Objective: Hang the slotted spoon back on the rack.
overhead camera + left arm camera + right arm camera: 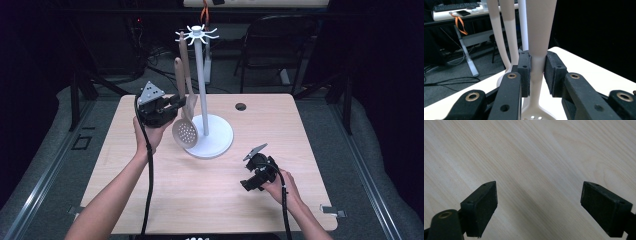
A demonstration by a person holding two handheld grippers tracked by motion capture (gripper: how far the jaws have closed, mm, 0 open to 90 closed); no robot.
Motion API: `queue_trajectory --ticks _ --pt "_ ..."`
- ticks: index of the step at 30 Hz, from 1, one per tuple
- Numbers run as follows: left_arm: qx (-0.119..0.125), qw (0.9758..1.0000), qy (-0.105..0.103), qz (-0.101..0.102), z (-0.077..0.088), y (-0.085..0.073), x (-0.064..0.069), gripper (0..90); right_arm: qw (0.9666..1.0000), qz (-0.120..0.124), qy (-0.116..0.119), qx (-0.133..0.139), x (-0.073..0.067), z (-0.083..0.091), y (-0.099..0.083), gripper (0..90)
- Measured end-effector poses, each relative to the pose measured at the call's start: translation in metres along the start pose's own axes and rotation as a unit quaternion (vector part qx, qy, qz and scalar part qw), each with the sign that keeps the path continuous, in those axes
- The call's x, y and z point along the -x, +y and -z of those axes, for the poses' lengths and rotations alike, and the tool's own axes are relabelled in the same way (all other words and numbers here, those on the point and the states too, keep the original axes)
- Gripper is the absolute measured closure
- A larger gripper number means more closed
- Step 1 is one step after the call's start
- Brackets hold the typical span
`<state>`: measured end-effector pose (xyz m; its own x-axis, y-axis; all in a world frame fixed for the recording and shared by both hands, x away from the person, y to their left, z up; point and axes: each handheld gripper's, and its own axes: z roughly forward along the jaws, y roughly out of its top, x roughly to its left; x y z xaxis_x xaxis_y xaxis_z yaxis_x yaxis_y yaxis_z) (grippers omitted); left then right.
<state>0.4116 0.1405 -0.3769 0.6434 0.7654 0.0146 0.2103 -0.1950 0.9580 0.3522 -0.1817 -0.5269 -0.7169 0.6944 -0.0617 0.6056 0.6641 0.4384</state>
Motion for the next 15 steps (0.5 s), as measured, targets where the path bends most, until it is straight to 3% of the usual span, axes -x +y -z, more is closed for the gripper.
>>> queue_trajectory --ticks 15 --pt "0.002 1.0 0.006 -0.004 -0.01 0.023 0.001 75.6 1.0 0.001 -0.003 -0.002 0.0 0.001 0.0 13.7"
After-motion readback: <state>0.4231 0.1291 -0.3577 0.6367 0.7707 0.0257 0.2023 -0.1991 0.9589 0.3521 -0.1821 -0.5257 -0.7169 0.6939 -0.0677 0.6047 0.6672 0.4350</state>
